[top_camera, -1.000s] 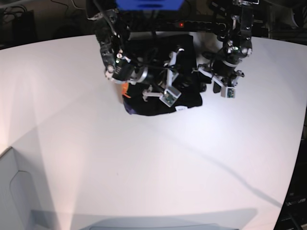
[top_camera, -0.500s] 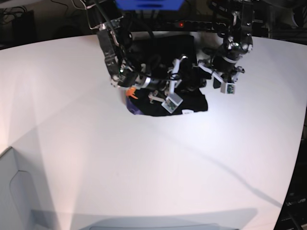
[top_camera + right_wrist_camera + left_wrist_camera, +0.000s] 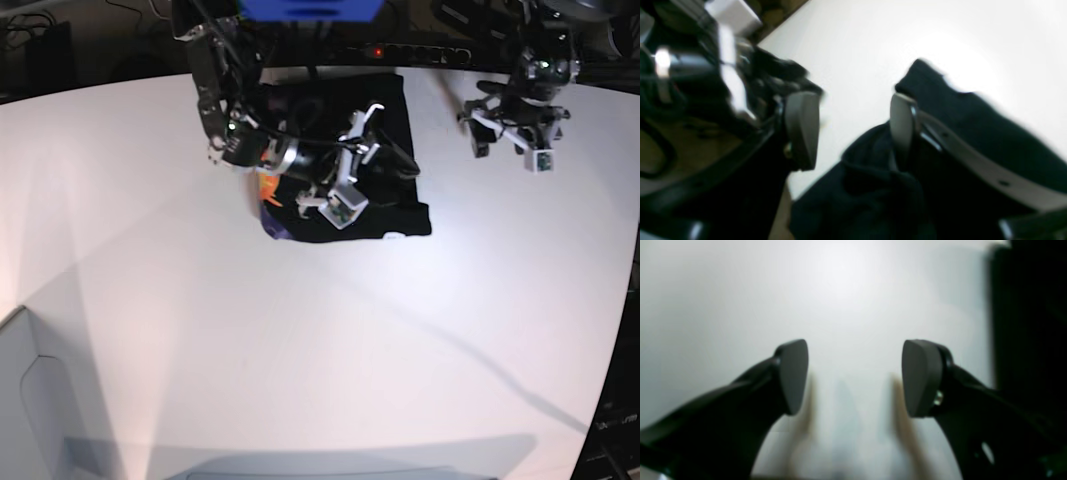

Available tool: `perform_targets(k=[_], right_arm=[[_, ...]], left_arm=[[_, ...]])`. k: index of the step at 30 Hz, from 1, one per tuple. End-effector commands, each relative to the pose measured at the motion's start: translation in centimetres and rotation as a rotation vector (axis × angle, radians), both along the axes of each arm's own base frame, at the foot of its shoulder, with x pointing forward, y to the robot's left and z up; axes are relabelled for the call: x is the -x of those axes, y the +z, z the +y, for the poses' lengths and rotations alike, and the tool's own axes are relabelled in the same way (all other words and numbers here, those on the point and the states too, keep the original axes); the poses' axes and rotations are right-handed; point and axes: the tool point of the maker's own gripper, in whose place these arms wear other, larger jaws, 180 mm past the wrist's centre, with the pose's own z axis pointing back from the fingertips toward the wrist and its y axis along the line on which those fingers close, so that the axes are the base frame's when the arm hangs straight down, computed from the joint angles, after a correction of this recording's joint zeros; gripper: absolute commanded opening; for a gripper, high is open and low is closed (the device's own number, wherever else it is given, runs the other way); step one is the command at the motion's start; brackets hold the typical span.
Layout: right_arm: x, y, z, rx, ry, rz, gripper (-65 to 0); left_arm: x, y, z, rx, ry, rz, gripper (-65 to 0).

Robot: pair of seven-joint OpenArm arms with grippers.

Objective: Fold the T-shirt properly

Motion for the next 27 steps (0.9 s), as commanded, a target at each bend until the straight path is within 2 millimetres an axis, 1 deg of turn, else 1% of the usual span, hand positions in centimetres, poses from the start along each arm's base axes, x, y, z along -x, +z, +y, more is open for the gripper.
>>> perform_targets(k=[1, 6, 7, 9, 13, 14, 17, 19, 23, 27], right_arm=[[-0.1, 1.3, 0.1, -0.041, -0.001, -0.028, -30.6], [0.5, 0.0, -2.3, 0.041, 0.012, -0.046, -30.4], [0.9, -0.5, -2.8, 0.059, 0.016, -0.039, -30.3], [1.8, -1.0, -3.4, 0.073, 0.022, -0.031, -30.3], [3.0, -2.3, -4.0, 0.1, 0.031, 0.004, -30.2], [3.1, -2.5, -4.1, 0.103, 0.031, 0.01, -30.2], [4.2, -3.4, -4.3, 0.118, 0.043, 0.042, -30.2], [5.0, -3.5, -3.6, 0.113, 0.075, 0.047, -30.4], [7.7, -3.0, -1.3, 0.101, 0.198, 0.035, -30.5], [7.1, -2.3, -0.8, 0.096, 0.213, 0.001, -30.4]], left_arm=[[0.4, 0.8, 0.6, -0.018, 0.005, -0.011, -22.6], [1.9, 1.9, 4.1, -0.076, 0.087, -0.011, -22.6], [2.1, 2.0, 4.8, -0.088, 0.103, -0.011, -22.6], [2.4, 2.5, 5.9, -0.104, 0.131, -0.016, -22.6], [2.8, 3.0, 7.0, -0.118, 0.169, -0.025, -22.6], [2.7, 3.1, 7.1, -0.121, 0.174, -0.031, -22.6], [2.8, 3.2, 7.1, -0.12, 0.179, -0.032, -22.6], [2.8, 3.2, 7.1, -0.12, 0.179, -0.032, -22.6], [2.9, 3.1, 7.1, -0.12, 0.178, -0.029, -22.6], [3.0, 3.1, 7.2, -0.126, 0.177, -0.025, -22.7]])
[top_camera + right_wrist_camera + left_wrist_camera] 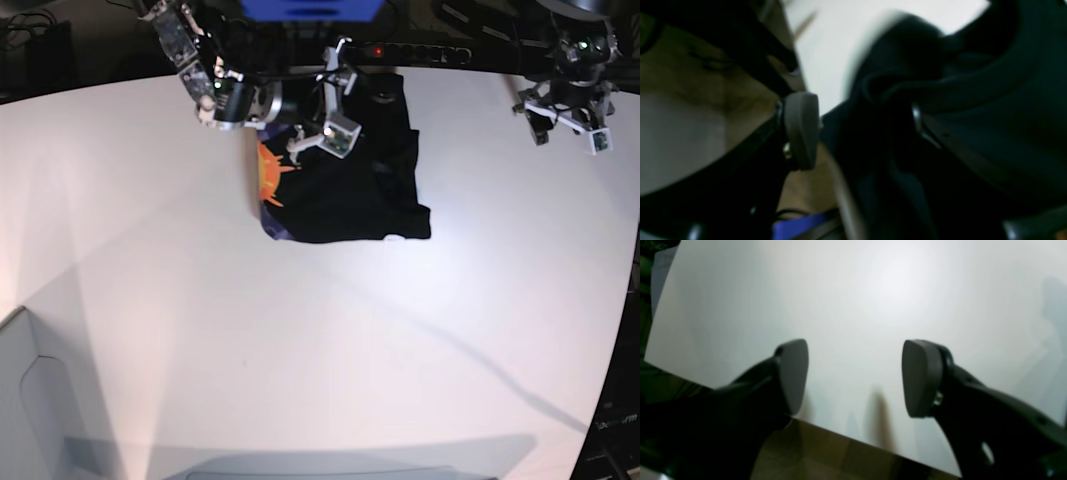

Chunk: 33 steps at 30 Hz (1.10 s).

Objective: Fold the T-shirt properly

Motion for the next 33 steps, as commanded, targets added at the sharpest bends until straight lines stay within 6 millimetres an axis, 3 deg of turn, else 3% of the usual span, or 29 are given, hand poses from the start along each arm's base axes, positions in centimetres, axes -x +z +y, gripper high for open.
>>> perform_targets(k=[1, 5, 9, 13, 17, 20, 24, 28, 33], right_arm=[[0.0, 1.6, 0.9, -0.063, 0.009, -0.021, -30.3], [-0.1, 3.3, 2.1, -0.085, 0.069, -0.083, -30.5], [-1.2, 4.1, 1.3, -0.082, 0.047, -0.126, -30.5], [-4.1, 3.0, -2.4, -0.025, -0.085, -0.122, -30.2], [-6.8, 1.3, -8.5, 0.044, -0.3, -0.092, -30.2], [-7.0, 0.0, -12.3, 0.094, -0.416, -0.057, -30.2], [-6.7, -1.2, -15.7, 0.141, -0.511, -0.025, -30.2], [-6.8, -1.3, -16.3, 0.146, -0.534, -0.019, -30.2], [-8.1, -1.5, -15.5, 0.102, -0.563, -0.002, -30.2]], left_arm=[[-0.4, 1.0, 0.3, -0.025, -0.014, -0.028, -22.7], [0.1, 0.8, 0.4, -0.028, -0.013, -0.012, -22.7], [0.6, 0.9, 0.4, -0.033, -0.014, -0.006, -22.7], [1.0, 1.4, 1.2, -0.049, 0.006, -0.011, -22.7], [1.0, 1.3, 1.0, -0.042, 0.01, -0.012, -22.7], [1.2, 0.9, 0.5, -0.02, 0.024, -0.015, -22.7], [1.0, -0.1, -1.4, 0.028, 0.007, -0.013, -22.7], [-0.1, -1.3, -4.7, 0.103, -0.061, -0.012, -22.7], [-0.7, -2.0, -6.9, 0.144, -0.105, -0.007, -22.7]])
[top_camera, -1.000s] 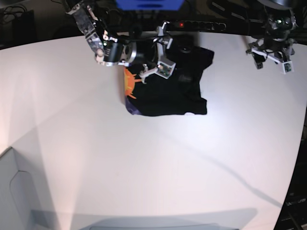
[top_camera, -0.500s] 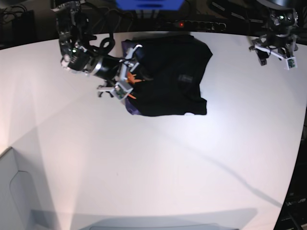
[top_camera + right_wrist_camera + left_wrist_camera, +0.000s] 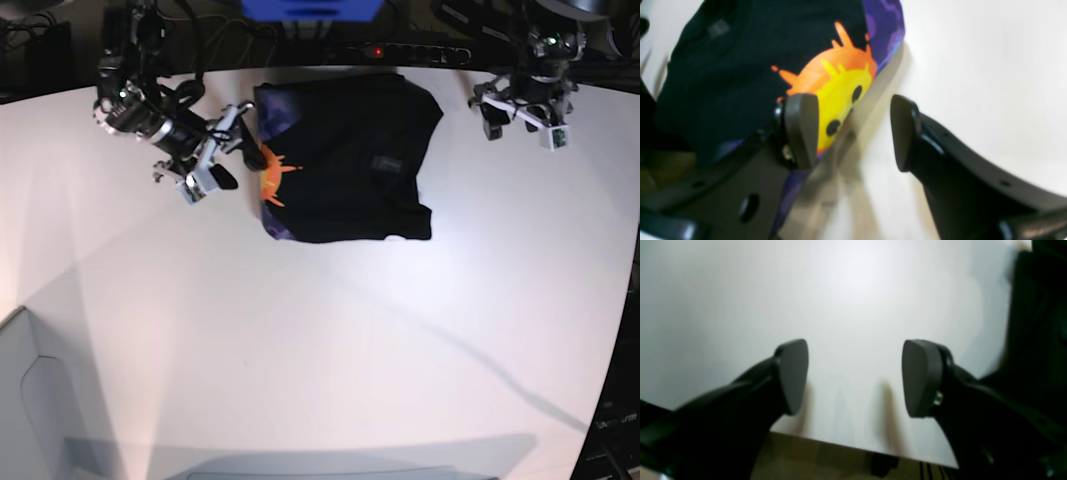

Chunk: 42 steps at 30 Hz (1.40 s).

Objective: Fold the T-shirt properly

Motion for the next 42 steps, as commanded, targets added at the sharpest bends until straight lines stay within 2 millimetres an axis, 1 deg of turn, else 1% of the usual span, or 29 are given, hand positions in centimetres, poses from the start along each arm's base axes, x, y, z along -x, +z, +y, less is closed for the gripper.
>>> perform_targets(k=[1, 4, 7, 10, 13, 16, 19, 22, 24, 26, 28, 30, 33, 35, 38, 40, 42], right_arm=[[-1.1, 1.3, 0.4, -0.038, 0.003, -0.054, -30.2], [-1.6, 0.8, 0.8, -0.053, 0.004, -0.043, -30.2], [-2.4, 0.1, 1.6, -0.065, 0.027, -0.028, -30.2], [-3.2, -1.0, 1.3, -0.066, 0.016, -0.001, -30.3], [-4.2, -1.4, 1.2, -0.067, 0.012, 0.005, -30.4], [-5.2, -1.7, 0.9, -0.064, 0.007, 0.009, -30.4], [-6.7, -1.3, -0.7, -0.059, -0.041, -0.01, -30.3], [-8.0, -0.5, -1.9, -0.056, -0.075, -0.039, -30.3], [-8.7, 0.0, -2.8, -0.055, -0.101, -0.055, -30.3], [-9.4, 0.5, -3.9, -0.051, -0.135, -0.075, -30.3], [-9.8, 1.0, -5.5, -0.047, -0.179, -0.091, -30.3], [-10.0, 1.9, -6.4, -0.039, -0.203, -0.121, -30.2], [-9.8, 2.9, -6.9, -0.022, -0.212, -0.148, -30.2], [-8.9, 3.1, -7.0, -0.011, -0.21, -0.155, -30.3], [-7.6, 4.0, -6.7, 0.005, -0.2, -0.177, -30.3], [-6.7, 4.5, -6.1, 0.003, -0.194, -0.187, -30.3], [-5.8, 4.7, -4.8, -0.022, -0.188, -0.184, -30.3]], left_arm=[[-0.8, 0.7, -0.4, 0.001, -0.015, -0.034, -22.7], [-2.4, 0.6, -1.9, 0.039, -0.029, -0.064, -22.7], [-5.2, 1.0, -4.7, 0.103, -0.045, -0.127, -22.7], [-7.0, 0.6, -8.2, 0.181, -0.083, -0.149, -22.7], [-7.9, -0.9, -10.8, 0.236, -0.126, -0.124, -22.7], [-8.3, -2.2, -12.4, 0.269, -0.154, -0.092, -22.7], [-8.8, -3.5, -13.6, 0.293, -0.174, -0.066, -22.8], [-9.5, -4.2, -15.0, 0.328, -0.176, -0.057, -22.8], [-10.1, -4.7, -15.5, 0.346, -0.17, -0.052, -22.8], [-11.0, -4.8, -16.5, 0.375, -0.161, -0.057, -22.8], [-12.4, -4.7, -17.3, 0.399, -0.156, -0.071, -22.8], [-14.3, -4.1, -18.1, 0.419, -0.156, -0.096, -22.8], [-16.6, -3.2, -19.3, 0.451, -0.161, -0.127, -22.8], [-17.6, -2.3, -19.9, 0.465, -0.165, -0.151, -22.8], [-18.0, -0.1, -19.6, 0.45, -0.181, -0.208, -22.8], [-17.1, 0.6, -19.7, 0.439, -0.209, -0.192, -22.8], [-16.1, 1.8, -18.6, 0.397, -0.237, -0.193, -22.8]])
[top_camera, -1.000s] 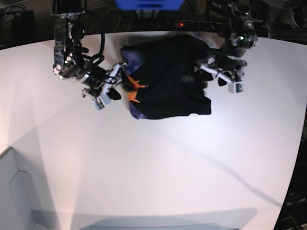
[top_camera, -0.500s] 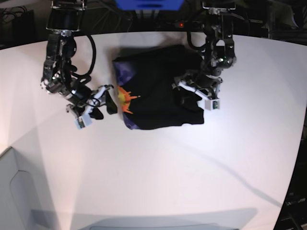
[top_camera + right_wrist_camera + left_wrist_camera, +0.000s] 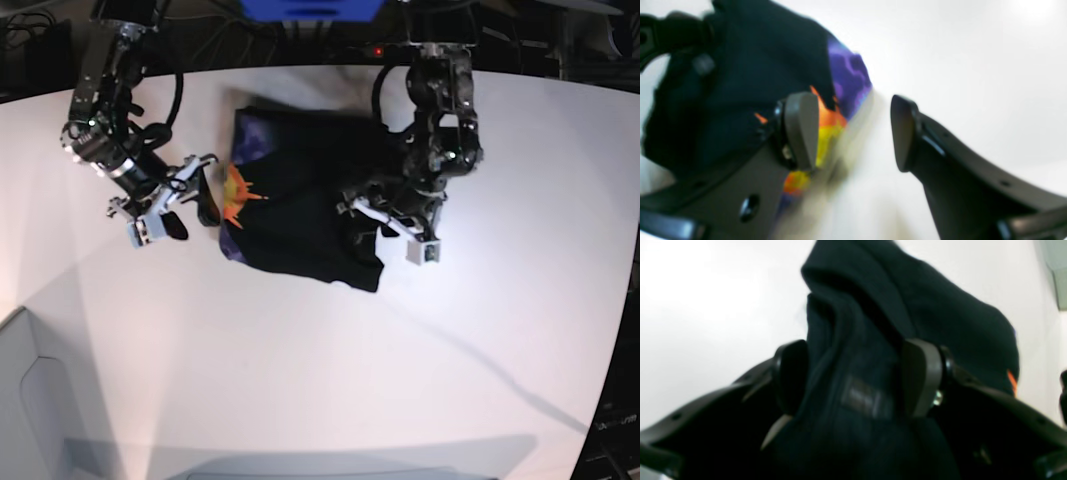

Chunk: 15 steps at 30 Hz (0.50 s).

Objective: Fold the T-shirt properly

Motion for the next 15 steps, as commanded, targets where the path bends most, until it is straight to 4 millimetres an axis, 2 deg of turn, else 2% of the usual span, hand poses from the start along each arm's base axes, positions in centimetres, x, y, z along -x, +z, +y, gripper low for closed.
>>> perform_targets(k=[1, 5, 9, 13, 15], right_arm=[[0.1, 1.4, 1.1, -0.041, 0.013, -0.047, -30.3], [2.2, 1.3, 2.3, -0.065, 0.01, -0.024, -30.3], [4.2, 0.2, 3.3, -0.079, 0.029, 0.029, -30.3], [5.7, -0.5, 4.5, -0.092, 0.063, 0.066, -30.3], [6.2, -0.7, 5.1, -0.098, 0.077, 0.078, -30.3]], left_arm=[[0.0, 1.6, 0.5, -0.009, -0.005, -0.049, -22.8], [3.1, 3.1, 2.2, -0.085, -0.027, -0.077, -22.8], [6.1, 1.9, 4.3, -0.147, -0.031, -0.019, -22.8], [7.5, 0.6, 7.9, -0.181, 0.059, 0.039, -22.7], [7.7, 0.6, 8.7, -0.188, 0.08, 0.043, -22.7]])
